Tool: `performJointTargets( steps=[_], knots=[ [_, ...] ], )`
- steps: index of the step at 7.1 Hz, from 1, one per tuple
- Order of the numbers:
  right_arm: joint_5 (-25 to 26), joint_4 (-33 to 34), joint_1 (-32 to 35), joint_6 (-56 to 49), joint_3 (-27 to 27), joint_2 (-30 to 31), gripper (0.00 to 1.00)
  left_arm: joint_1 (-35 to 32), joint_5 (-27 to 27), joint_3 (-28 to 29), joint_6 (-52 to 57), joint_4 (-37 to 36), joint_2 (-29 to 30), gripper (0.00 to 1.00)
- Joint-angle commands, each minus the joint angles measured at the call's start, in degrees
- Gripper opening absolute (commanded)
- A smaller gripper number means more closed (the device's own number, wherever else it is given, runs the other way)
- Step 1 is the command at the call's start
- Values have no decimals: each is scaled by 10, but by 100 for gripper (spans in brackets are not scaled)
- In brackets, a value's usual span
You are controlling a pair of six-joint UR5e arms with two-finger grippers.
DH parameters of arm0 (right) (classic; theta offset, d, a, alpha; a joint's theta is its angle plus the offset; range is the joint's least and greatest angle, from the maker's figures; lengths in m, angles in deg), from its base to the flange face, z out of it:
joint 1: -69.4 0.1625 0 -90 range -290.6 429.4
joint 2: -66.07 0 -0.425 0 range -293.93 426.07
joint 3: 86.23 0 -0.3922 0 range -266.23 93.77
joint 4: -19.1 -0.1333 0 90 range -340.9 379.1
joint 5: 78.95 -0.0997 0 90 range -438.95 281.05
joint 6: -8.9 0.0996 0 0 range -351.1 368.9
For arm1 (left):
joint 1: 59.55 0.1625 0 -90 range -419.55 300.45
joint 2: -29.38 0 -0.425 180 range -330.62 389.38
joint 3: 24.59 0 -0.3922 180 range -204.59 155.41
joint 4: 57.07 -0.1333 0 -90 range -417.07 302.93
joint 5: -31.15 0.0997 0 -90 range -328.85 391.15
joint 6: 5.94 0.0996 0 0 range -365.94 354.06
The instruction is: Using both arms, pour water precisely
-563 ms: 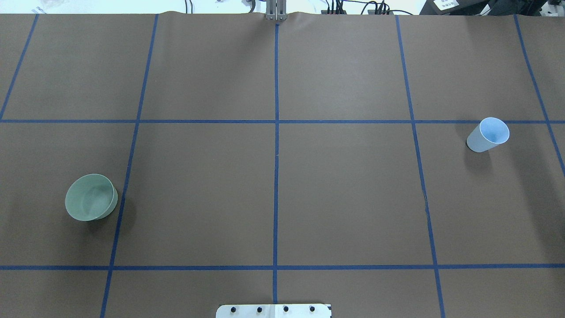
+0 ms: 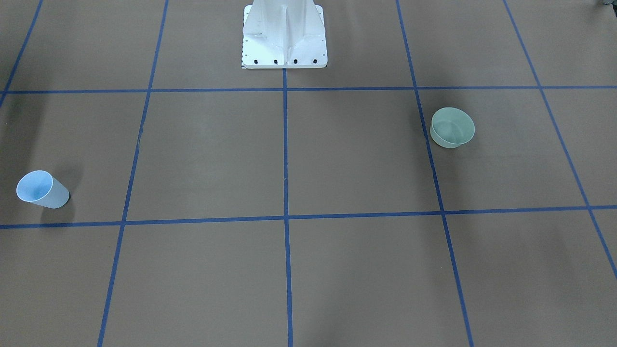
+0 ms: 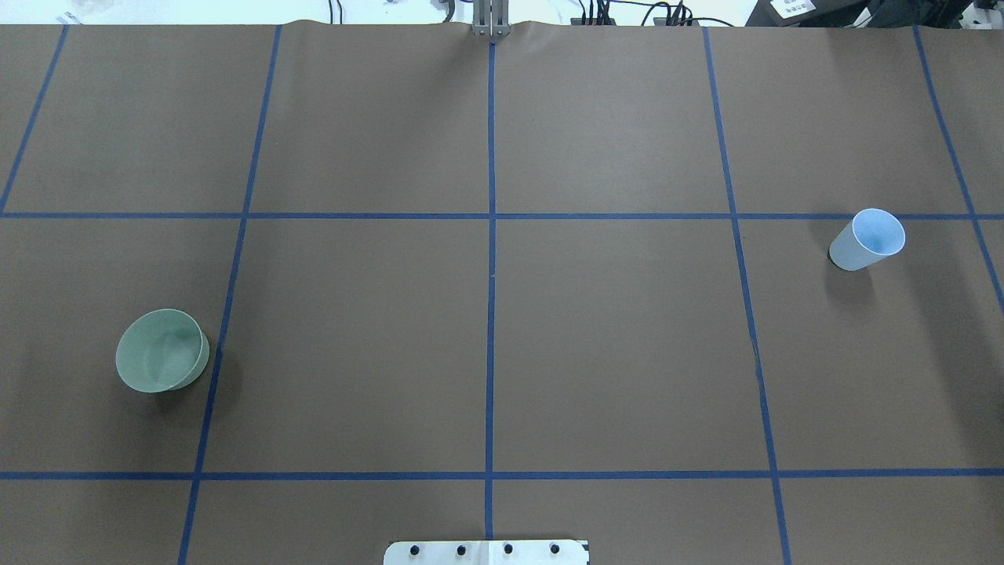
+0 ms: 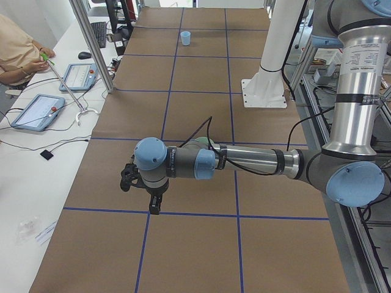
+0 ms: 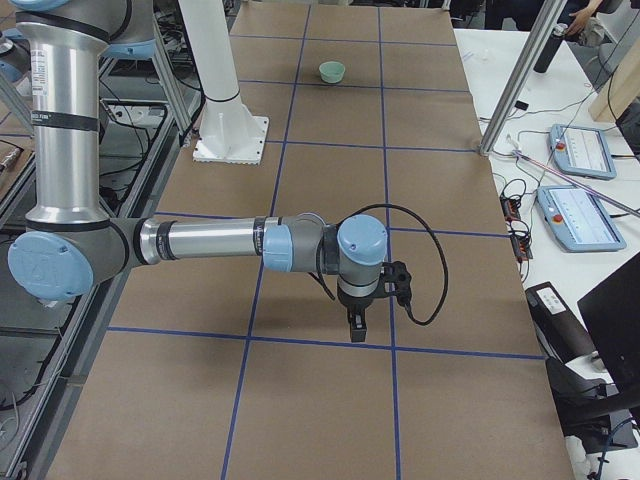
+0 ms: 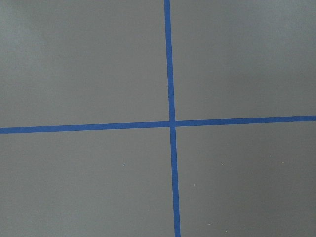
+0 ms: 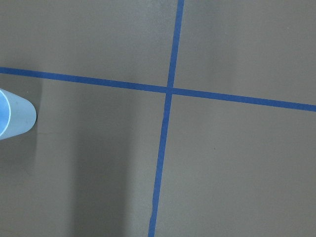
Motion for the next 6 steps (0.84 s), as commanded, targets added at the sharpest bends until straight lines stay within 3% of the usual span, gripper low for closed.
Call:
performJointTargets(
  steps=[1, 6],
  knots=[
    [-4, 0, -1, 1, 0, 0, 100, 0, -3, -8, 0, 37, -2, 100],
    [-26, -3, -2, 7, -3, -4, 100, 29, -6, -5, -7, 67, 7, 100]
  ],
)
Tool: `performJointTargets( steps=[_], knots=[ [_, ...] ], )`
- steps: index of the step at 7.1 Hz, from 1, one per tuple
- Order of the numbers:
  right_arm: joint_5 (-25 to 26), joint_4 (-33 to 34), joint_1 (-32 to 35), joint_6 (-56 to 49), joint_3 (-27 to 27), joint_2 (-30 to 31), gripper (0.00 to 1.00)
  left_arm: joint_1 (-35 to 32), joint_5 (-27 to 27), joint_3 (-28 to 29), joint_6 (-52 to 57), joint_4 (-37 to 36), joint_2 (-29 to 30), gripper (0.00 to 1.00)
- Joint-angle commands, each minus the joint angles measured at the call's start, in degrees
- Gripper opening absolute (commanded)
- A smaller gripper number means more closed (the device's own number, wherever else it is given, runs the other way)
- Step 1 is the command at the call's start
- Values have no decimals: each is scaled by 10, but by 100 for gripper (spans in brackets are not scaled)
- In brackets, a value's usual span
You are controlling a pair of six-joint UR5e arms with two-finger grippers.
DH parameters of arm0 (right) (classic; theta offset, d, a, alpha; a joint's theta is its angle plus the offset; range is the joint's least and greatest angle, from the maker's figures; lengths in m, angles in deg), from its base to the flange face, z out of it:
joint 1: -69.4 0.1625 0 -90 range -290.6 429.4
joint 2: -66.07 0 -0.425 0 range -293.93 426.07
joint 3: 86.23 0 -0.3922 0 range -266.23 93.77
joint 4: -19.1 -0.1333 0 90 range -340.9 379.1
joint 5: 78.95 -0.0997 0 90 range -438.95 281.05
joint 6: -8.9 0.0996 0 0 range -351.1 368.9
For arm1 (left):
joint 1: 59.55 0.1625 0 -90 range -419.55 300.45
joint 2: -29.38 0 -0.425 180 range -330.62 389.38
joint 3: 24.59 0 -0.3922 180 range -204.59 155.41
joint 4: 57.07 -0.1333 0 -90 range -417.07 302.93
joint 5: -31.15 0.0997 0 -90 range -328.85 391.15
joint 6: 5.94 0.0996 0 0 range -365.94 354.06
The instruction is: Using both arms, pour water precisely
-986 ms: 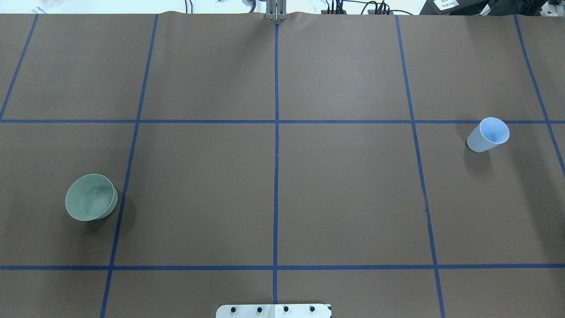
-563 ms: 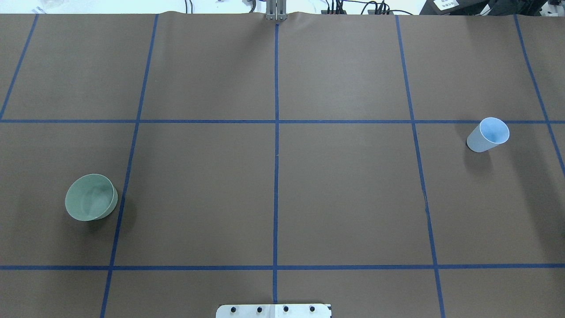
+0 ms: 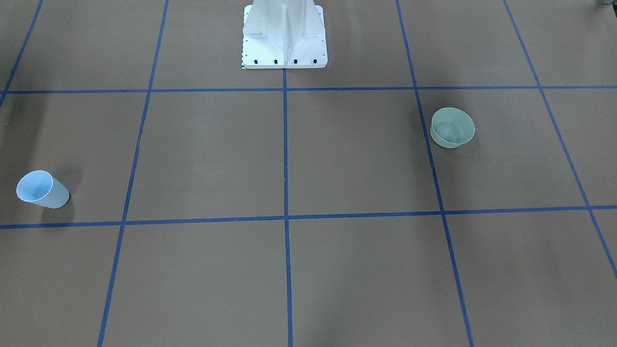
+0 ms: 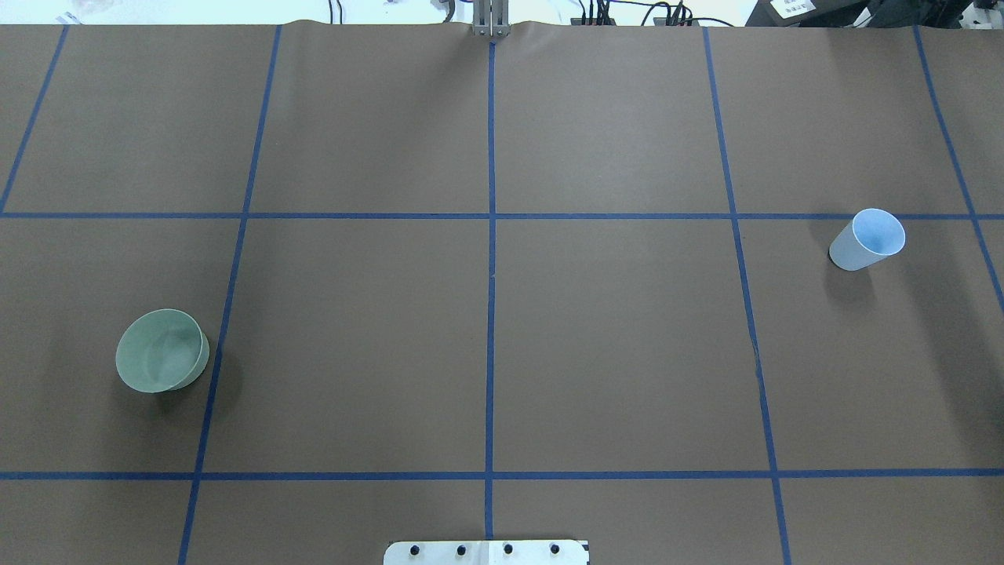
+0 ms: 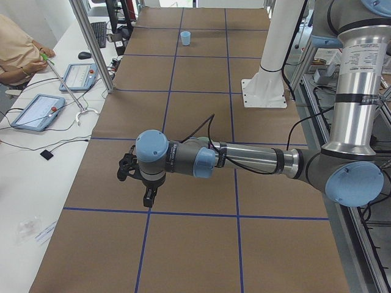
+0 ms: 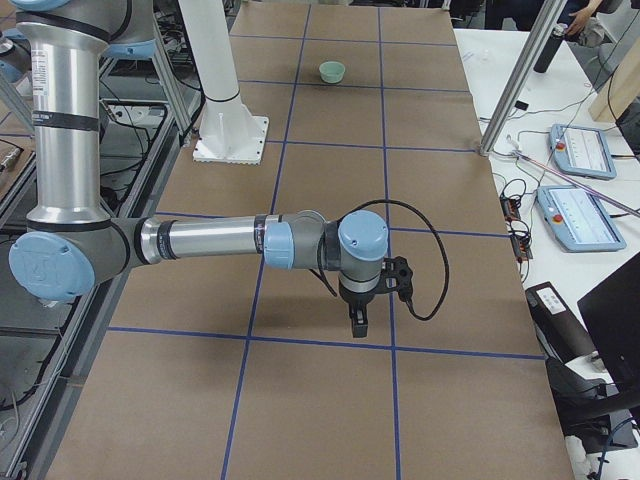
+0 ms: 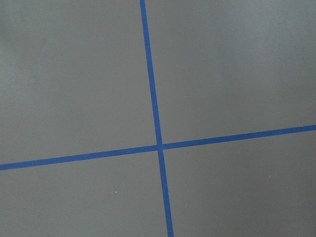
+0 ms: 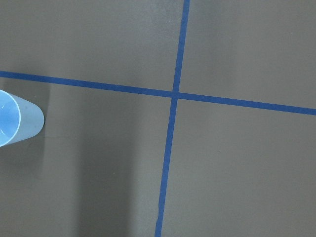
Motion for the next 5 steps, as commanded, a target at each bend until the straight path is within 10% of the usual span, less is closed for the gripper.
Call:
performJointTargets(
  steps=[1, 5],
  knots=[
    [-11, -36, 0, 1, 6, -3, 100, 18, -15, -1, -1, 8, 6, 100],
    [-12, -116, -19, 86, 2, 5, 100, 136, -30, -8, -100, 147, -6, 100]
  ],
)
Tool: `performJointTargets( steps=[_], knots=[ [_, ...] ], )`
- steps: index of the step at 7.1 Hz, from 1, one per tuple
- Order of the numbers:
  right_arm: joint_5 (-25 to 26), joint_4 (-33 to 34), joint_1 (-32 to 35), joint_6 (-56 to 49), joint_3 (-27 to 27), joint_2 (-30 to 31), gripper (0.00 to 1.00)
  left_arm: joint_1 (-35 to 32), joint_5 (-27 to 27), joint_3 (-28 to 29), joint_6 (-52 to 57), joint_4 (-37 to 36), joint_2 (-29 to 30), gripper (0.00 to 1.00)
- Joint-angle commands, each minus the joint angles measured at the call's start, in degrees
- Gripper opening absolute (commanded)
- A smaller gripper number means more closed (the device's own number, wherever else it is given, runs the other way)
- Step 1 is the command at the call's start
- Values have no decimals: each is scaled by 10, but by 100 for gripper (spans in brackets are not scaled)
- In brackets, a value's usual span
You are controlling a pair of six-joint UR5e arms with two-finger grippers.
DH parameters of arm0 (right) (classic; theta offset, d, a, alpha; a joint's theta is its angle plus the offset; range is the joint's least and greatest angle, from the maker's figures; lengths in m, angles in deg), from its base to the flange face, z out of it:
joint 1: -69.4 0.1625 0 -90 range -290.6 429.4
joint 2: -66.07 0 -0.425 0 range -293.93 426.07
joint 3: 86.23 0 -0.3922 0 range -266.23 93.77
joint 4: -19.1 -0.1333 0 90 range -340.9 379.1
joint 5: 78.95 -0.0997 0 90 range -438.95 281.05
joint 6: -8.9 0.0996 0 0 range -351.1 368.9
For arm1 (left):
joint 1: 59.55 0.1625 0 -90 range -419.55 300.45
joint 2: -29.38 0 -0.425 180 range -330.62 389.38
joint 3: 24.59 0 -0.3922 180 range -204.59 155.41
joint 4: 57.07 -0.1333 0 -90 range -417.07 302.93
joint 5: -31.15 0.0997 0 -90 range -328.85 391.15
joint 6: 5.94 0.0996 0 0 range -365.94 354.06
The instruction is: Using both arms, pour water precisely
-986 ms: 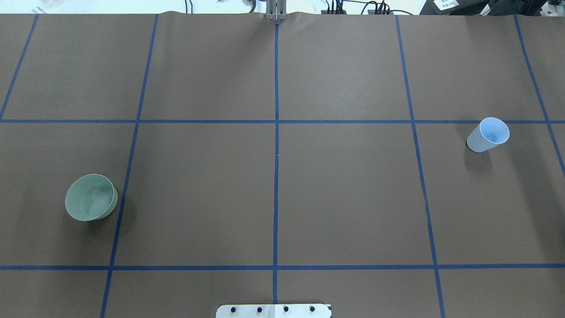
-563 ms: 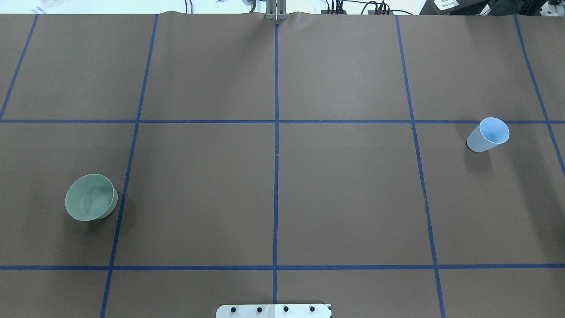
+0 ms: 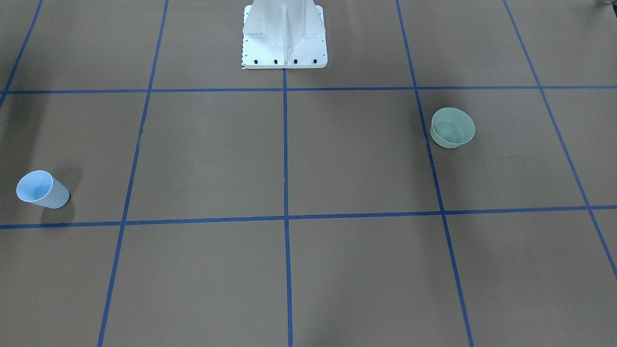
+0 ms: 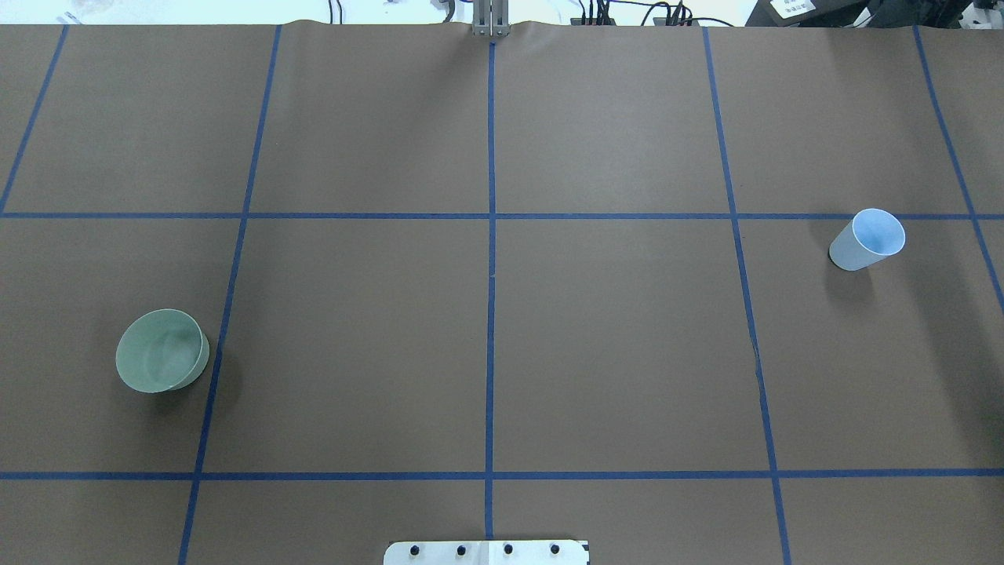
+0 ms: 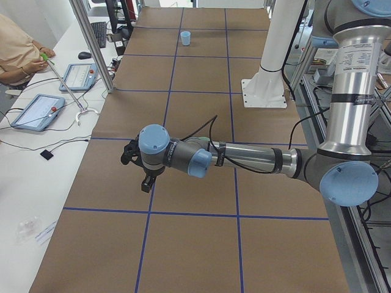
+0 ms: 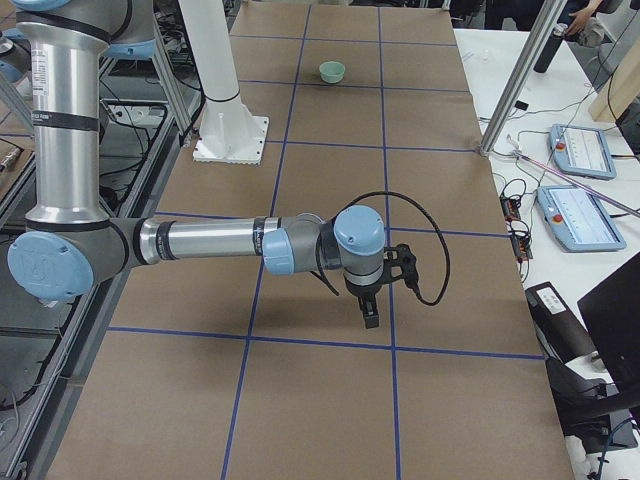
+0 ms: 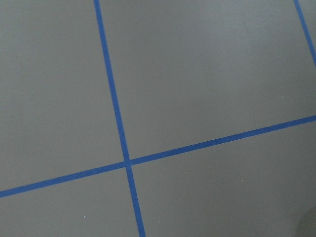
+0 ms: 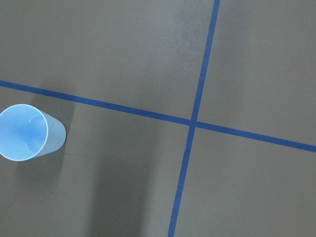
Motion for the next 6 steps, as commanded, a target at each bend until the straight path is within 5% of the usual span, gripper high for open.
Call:
performJointTargets(
  steps=[1, 4, 6],
  knots=[
    [8, -22, -25, 83, -4, -1, 100, 86, 15, -15, -158, 61, -3, 100],
    [7, -26, -26, 85, -4, -1, 100, 228, 132, -36, -389, 169, -34, 100],
    [7, -26, -26, 85, -3, 0, 100, 326, 189, -110, -425, 171, -101, 100]
  ],
)
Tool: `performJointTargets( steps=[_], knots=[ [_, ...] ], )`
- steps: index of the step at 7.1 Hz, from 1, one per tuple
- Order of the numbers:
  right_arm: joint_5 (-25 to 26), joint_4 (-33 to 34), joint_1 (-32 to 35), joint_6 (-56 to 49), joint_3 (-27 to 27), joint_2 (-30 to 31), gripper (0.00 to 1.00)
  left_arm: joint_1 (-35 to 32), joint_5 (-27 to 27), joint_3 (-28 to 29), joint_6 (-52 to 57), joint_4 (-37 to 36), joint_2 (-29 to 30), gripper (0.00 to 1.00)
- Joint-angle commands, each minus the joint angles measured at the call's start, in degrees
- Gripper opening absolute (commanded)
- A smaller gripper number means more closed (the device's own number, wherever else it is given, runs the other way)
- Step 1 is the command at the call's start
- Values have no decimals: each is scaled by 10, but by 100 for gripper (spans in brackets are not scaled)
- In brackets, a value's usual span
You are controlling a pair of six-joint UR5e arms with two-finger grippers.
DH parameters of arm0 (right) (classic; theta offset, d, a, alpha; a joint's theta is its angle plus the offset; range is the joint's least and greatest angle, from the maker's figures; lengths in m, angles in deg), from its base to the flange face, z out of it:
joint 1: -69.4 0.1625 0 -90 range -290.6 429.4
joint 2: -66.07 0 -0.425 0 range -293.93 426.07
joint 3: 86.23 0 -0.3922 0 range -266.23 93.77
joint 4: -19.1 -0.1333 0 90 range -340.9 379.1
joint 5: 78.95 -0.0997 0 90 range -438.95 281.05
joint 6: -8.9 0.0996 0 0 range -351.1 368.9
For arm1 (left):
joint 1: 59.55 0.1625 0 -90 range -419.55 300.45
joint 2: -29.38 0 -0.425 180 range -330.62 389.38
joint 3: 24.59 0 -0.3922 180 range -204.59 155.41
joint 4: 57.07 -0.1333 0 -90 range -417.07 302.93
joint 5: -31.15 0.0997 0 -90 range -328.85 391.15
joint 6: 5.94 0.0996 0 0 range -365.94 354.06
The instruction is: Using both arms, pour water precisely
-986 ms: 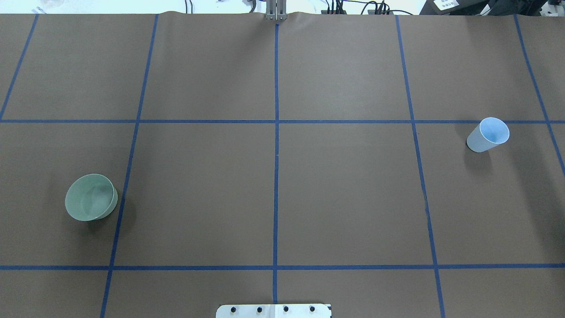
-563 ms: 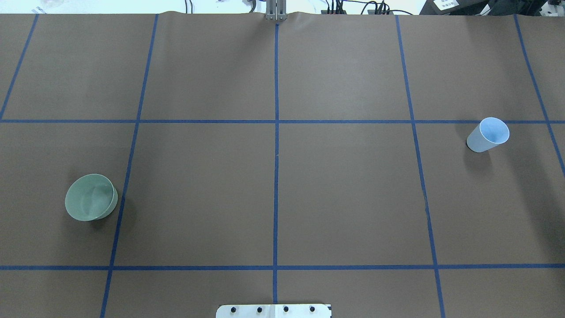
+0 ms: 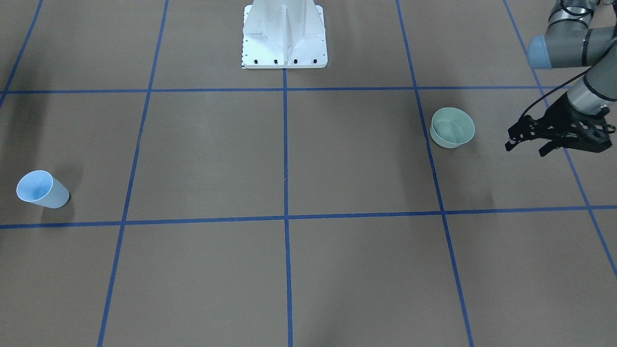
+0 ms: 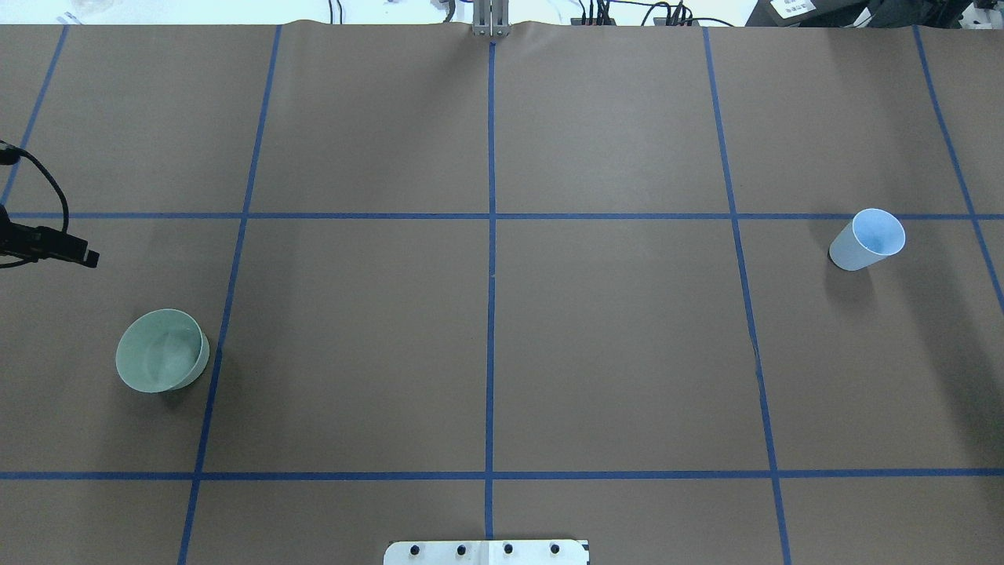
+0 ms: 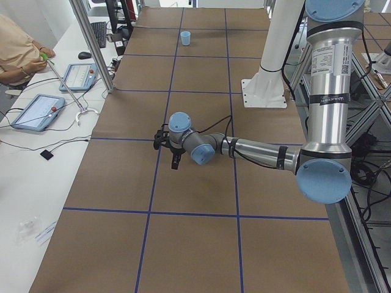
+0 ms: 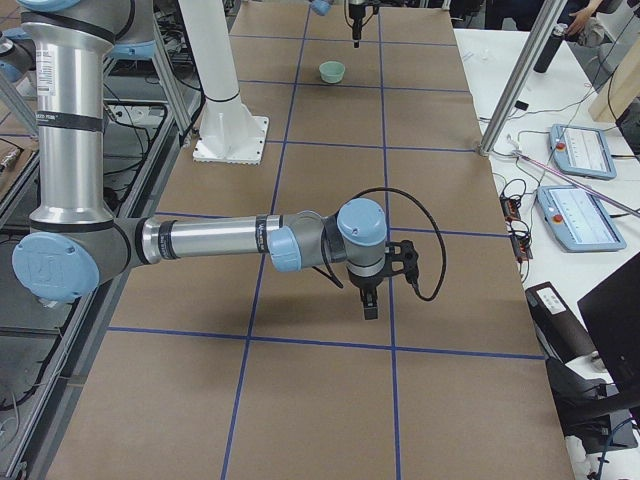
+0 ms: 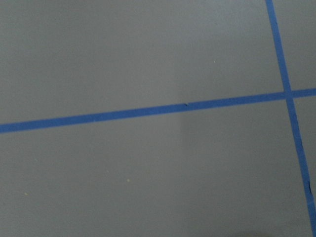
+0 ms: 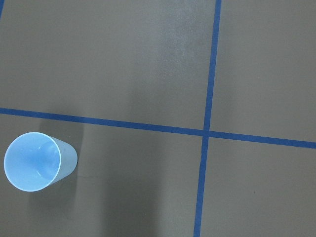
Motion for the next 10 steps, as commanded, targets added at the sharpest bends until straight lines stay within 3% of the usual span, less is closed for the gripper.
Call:
performJointTargets(
  steps=[1, 3, 4, 5, 6, 8, 9, 10],
  knots=[
    [0, 0, 0, 0, 1, 0, 100, 93, 37, -77, -61, 5, -58, 100],
    [1, 0, 0, 0, 2, 0, 100, 146, 87, -76, -98, 4, -54, 99],
    [1, 0, 0, 0, 2, -1, 100, 149, 88, -73, -99, 4, -52, 84],
    [1, 0, 0, 0, 3, 0, 100, 149, 87, -71, -98, 3, -52, 63],
    [1, 0, 0, 0, 3, 0, 100, 149, 87, -68, -96, 3, -51, 52],
    [1, 0, 0, 0, 3, 0, 100, 149, 86, -52, -93, 3, -38, 44],
    [1, 0, 0, 0, 3, -1, 100, 149, 85, -49, -93, 3, -37, 30],
    [1, 0, 0, 0, 3, -1, 100, 149, 84, -50, -93, 4, -37, 0]
  ],
)
